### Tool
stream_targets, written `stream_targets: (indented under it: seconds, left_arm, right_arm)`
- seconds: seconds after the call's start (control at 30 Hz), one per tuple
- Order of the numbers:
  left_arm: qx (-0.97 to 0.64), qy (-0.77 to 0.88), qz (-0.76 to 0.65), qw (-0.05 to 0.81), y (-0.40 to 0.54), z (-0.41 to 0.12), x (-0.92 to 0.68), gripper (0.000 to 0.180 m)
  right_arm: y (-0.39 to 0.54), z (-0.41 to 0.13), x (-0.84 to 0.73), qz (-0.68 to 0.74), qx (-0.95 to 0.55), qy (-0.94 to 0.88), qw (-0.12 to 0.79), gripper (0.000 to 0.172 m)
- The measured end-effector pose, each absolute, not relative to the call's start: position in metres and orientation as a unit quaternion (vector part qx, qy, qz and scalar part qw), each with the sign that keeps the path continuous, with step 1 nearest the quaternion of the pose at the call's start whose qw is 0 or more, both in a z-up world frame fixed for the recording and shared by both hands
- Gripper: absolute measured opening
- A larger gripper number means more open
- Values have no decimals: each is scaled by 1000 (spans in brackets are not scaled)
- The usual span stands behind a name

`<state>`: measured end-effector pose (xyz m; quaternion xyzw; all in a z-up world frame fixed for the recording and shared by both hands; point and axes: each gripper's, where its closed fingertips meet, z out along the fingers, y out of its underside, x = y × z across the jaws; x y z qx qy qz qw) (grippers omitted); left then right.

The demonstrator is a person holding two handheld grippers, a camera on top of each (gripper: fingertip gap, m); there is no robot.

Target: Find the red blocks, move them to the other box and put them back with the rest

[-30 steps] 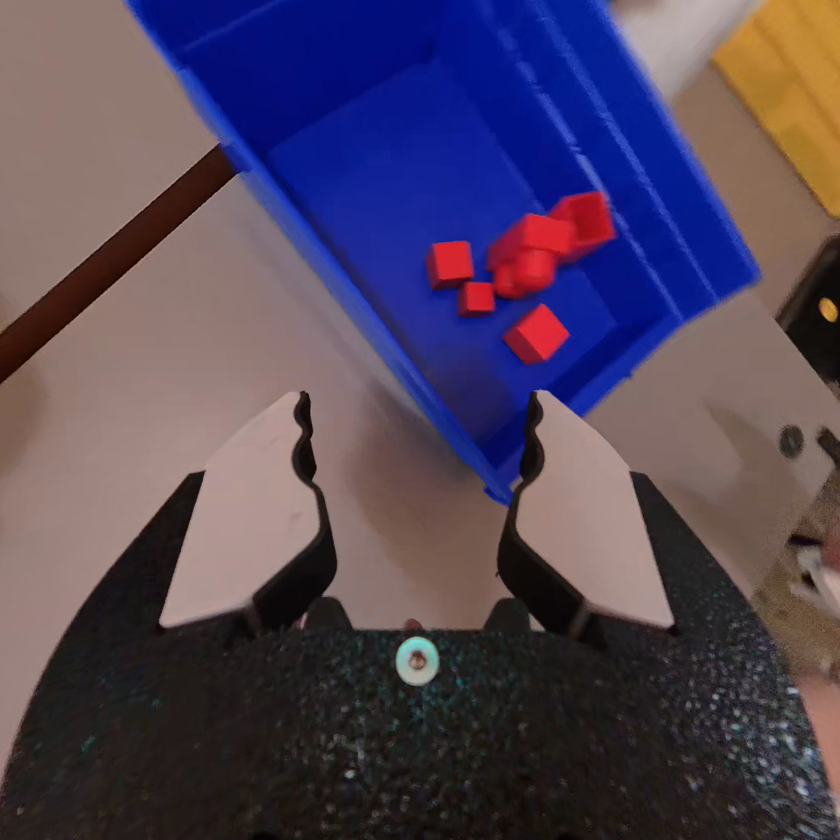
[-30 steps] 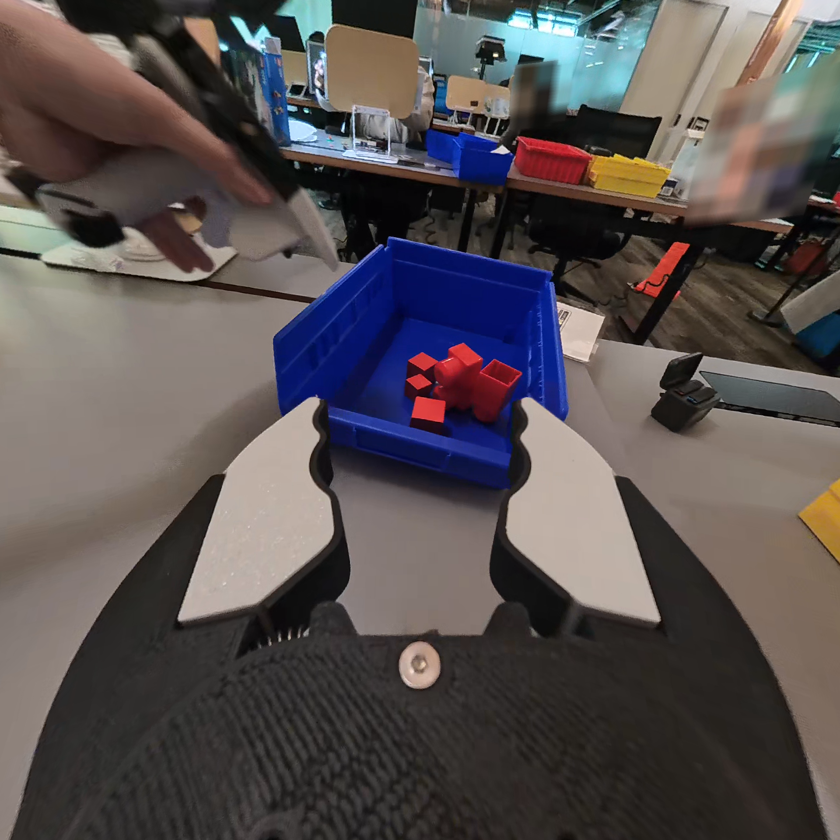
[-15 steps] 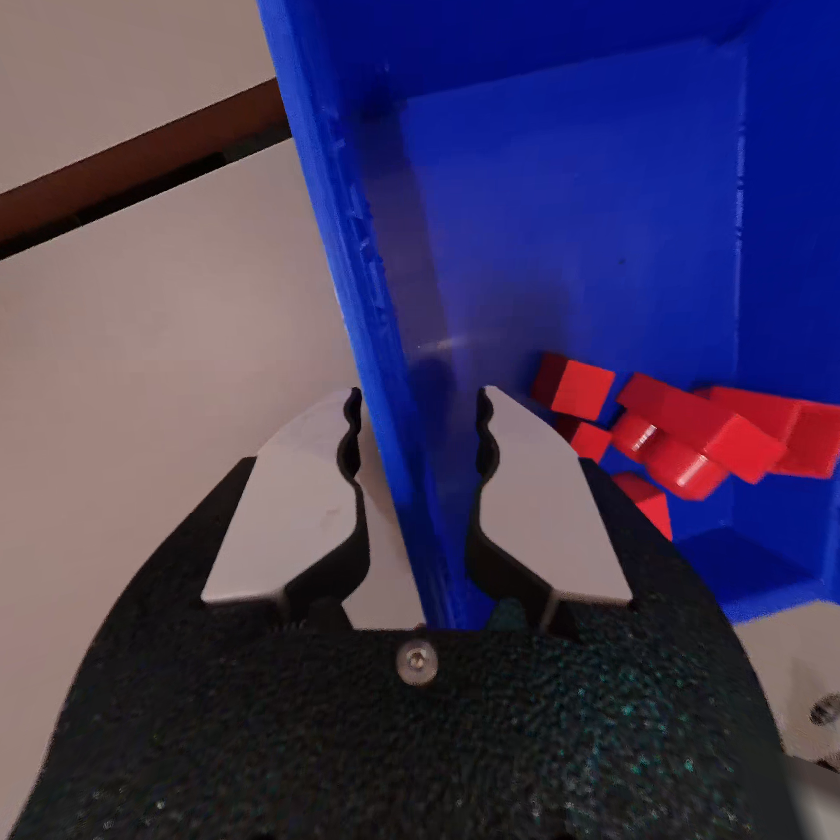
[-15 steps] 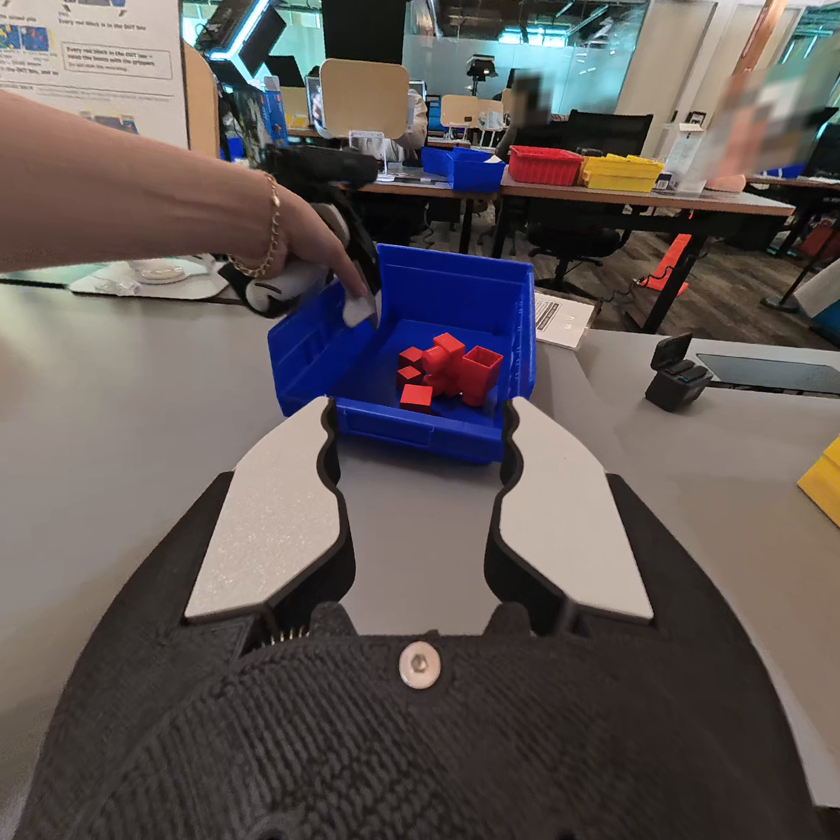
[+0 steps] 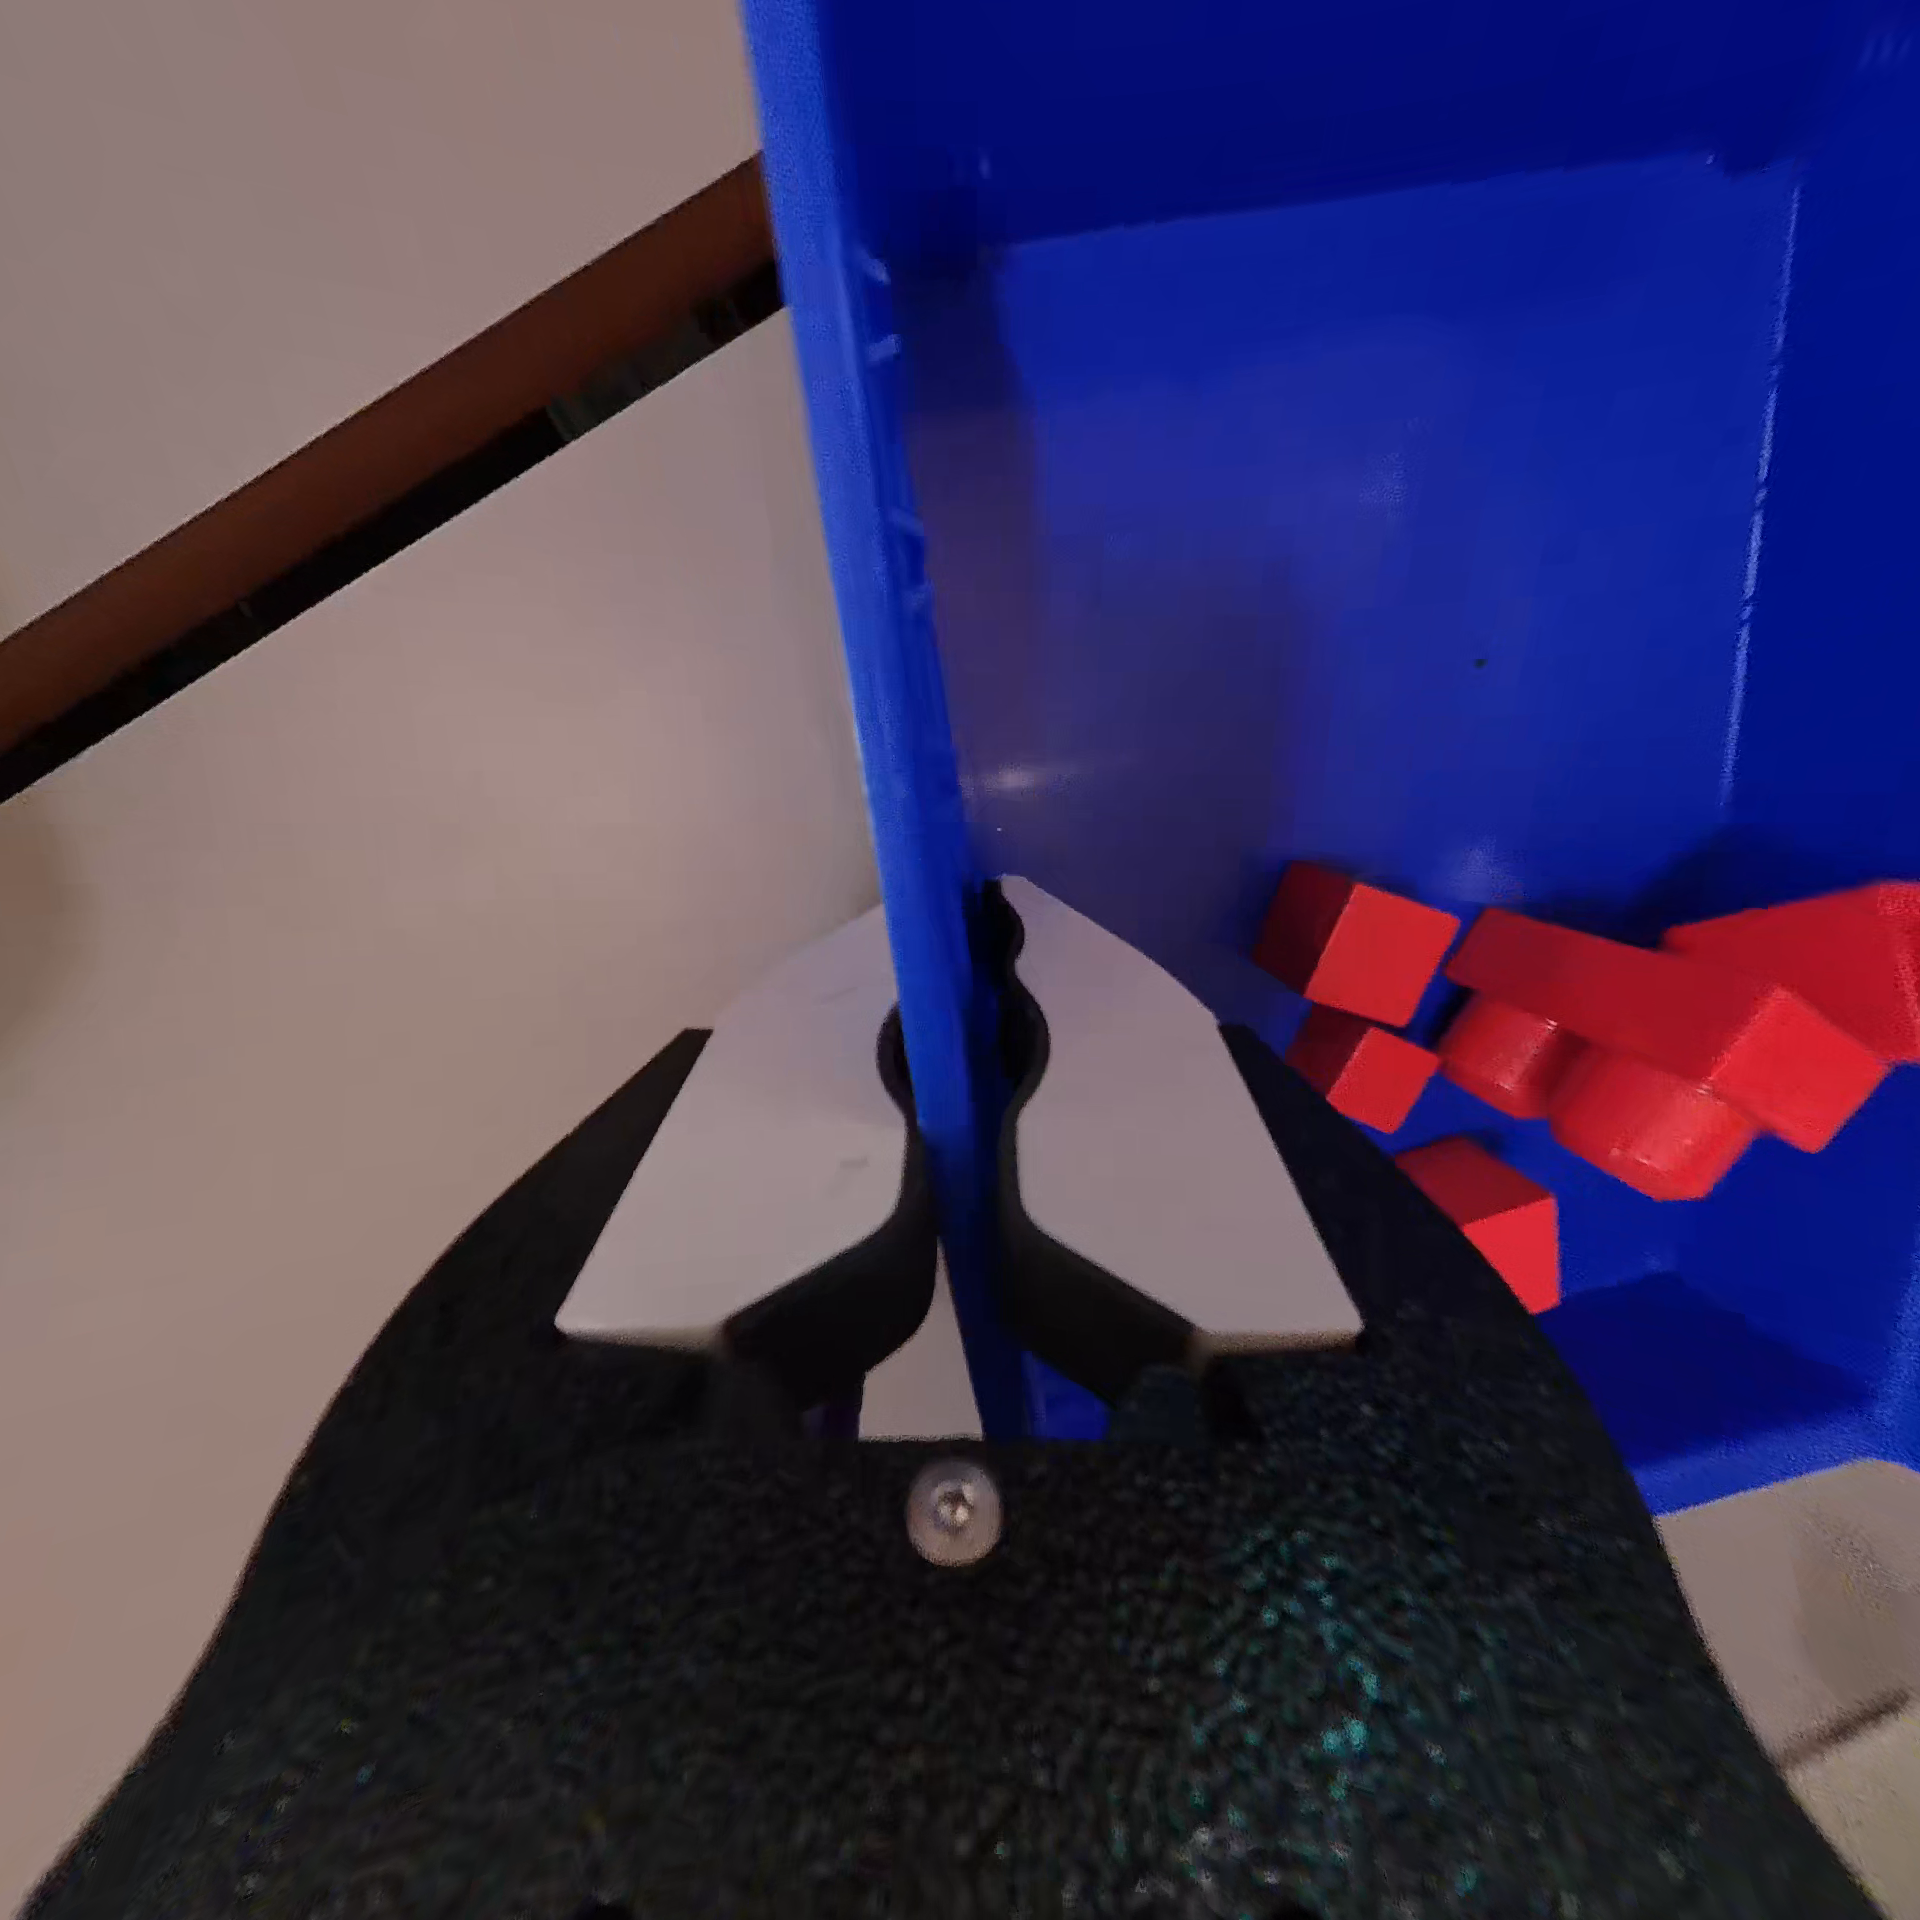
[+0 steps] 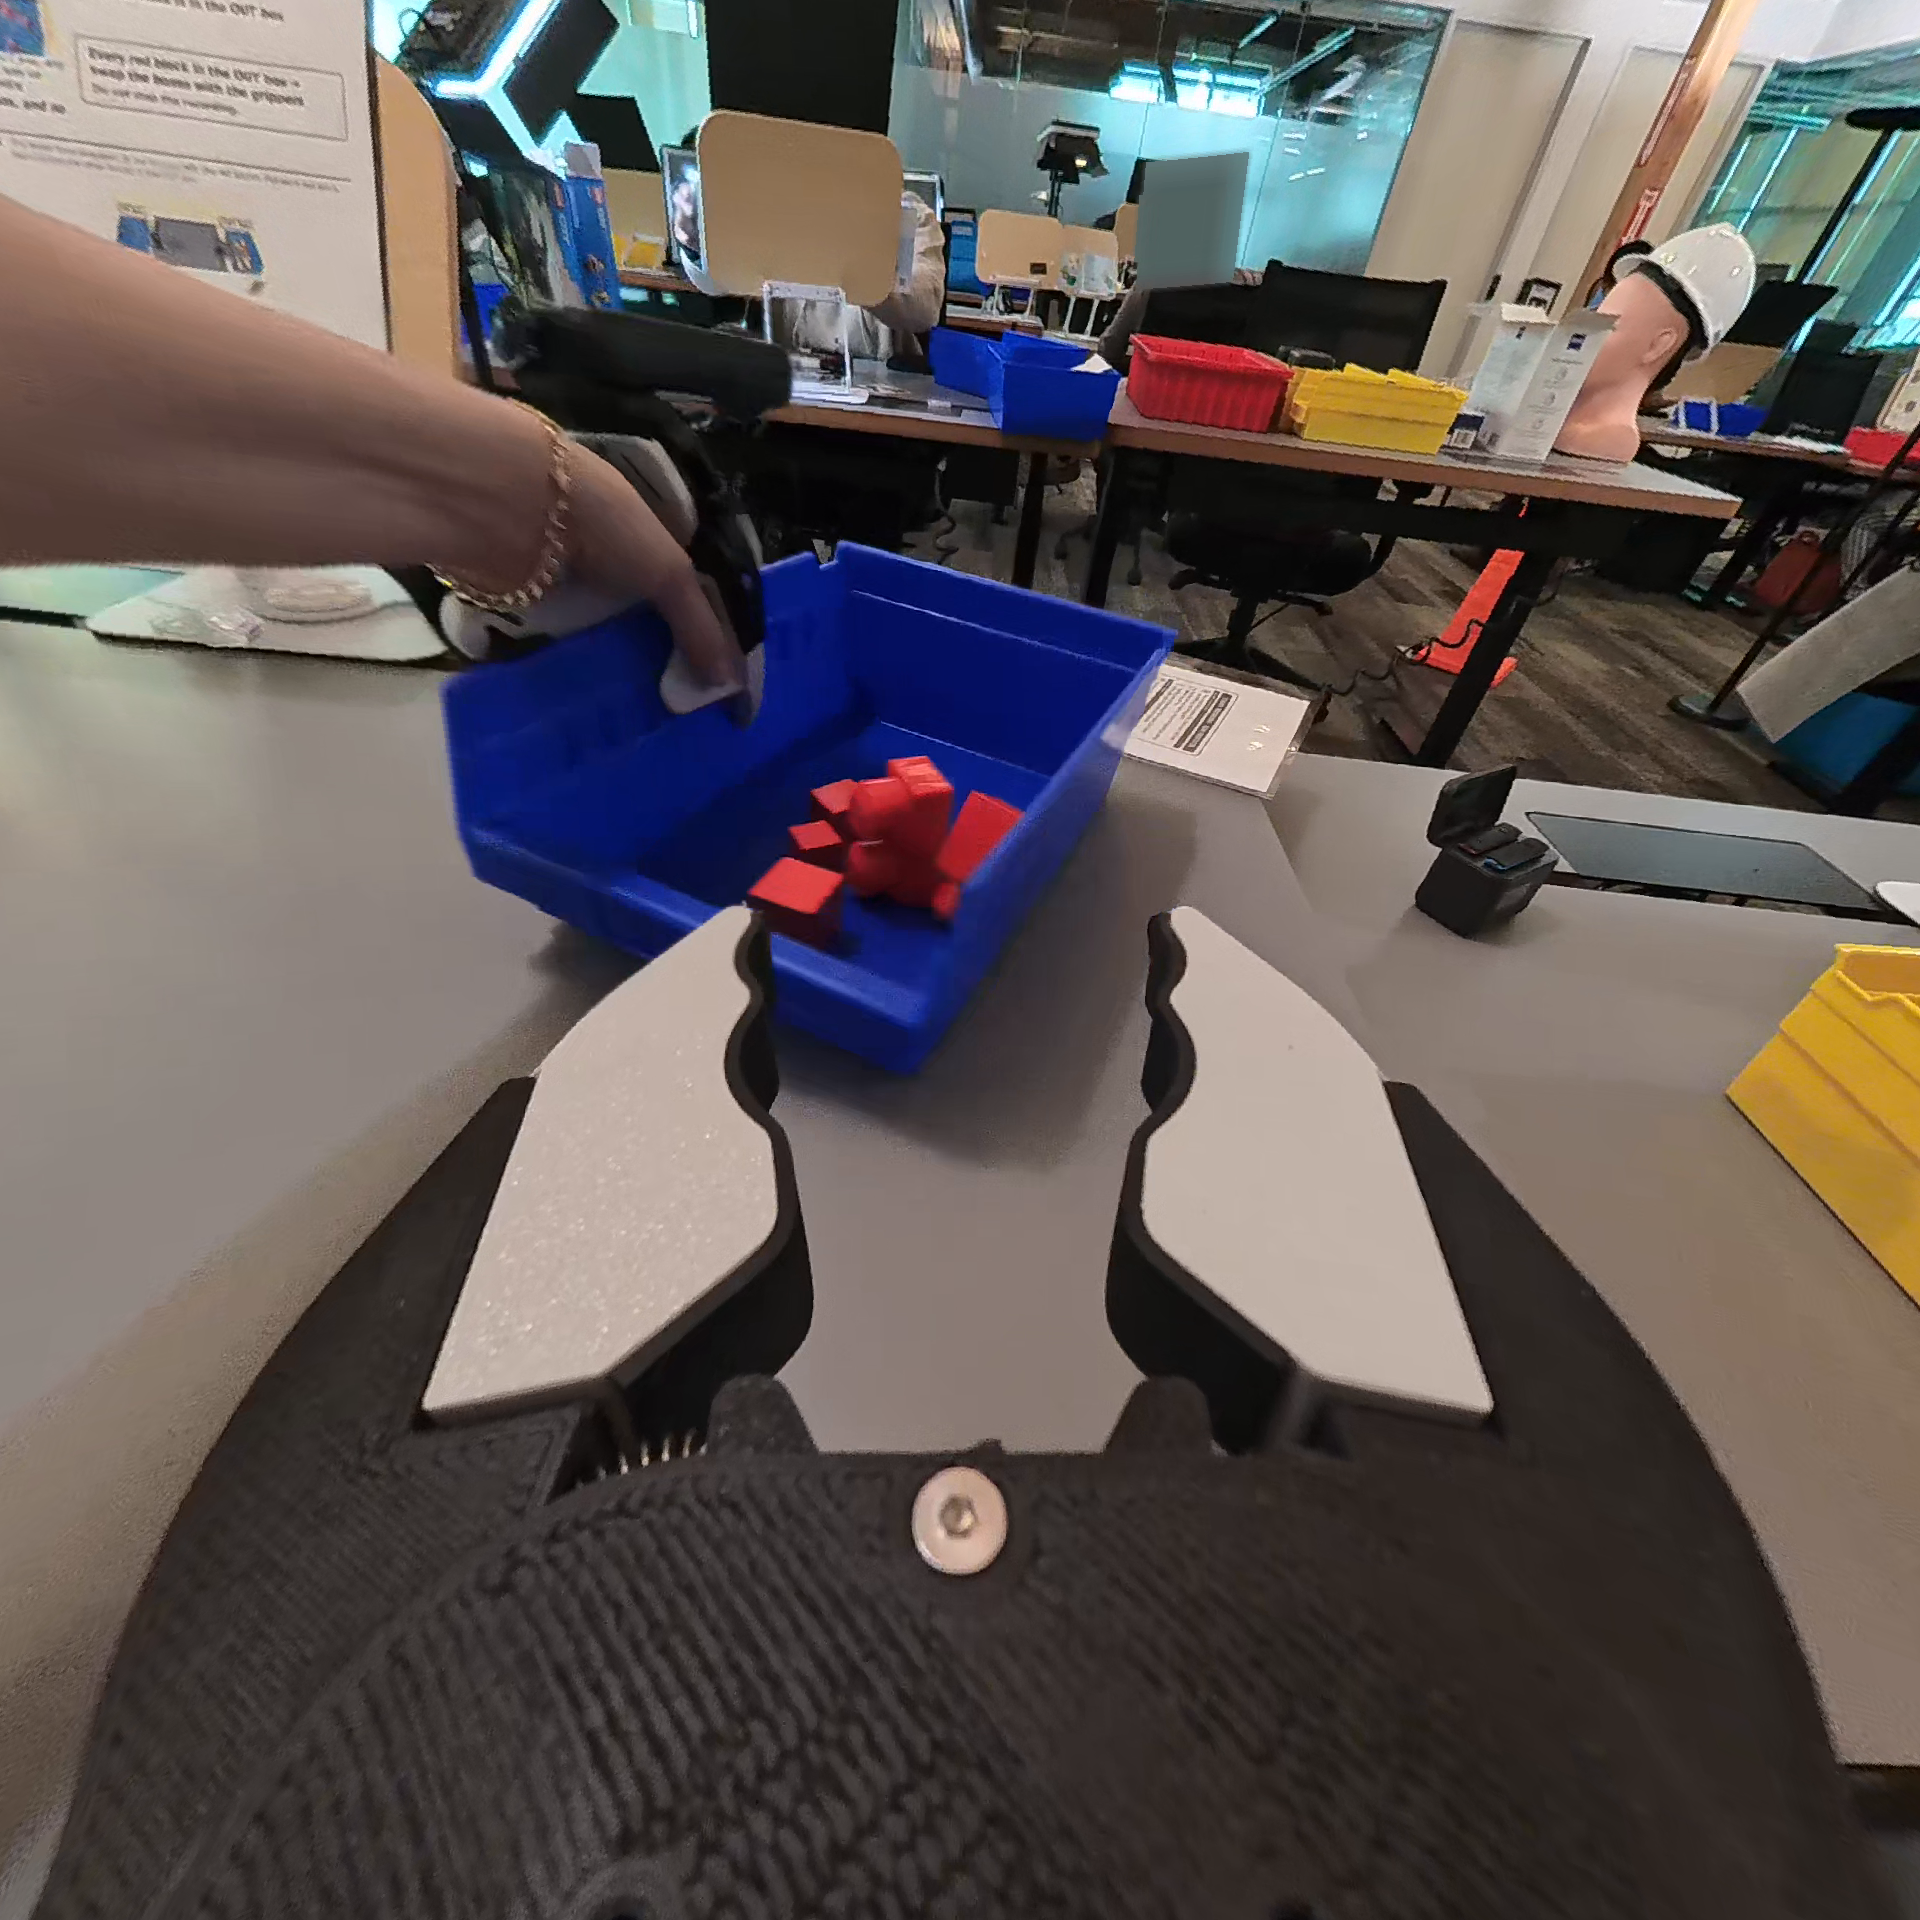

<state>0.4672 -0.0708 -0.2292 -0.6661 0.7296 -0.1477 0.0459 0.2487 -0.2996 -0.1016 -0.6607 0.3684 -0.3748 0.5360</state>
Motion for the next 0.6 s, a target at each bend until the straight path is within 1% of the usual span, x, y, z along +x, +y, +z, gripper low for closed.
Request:
stream_targets:
  seconds: [0.13,0.3,0.47,0.53,0.6]
  left_arm:
    - [-619,772,-144,3,-46,-208,446,5]
    - [-604,773,-183,-61,-3,-163,407,5]
    - [-581,789,-190,-69,68,-115,350,5]
    - [-575,795,-183,-67,107,-98,322,5]
    - [-583,790,-178,-62,156,-83,293,5]
  right_arm:
    - [-301,-103,251,-367,-658,377,539,69]
    - [-283,-103,251,-361,-667,369,537,69]
    - [-241,-101,242,-352,-695,338,529,70]
    - [-211,-102,235,-324,-705,321,542,71]
    - [-169,-102,224,-284,-710,298,571,77]
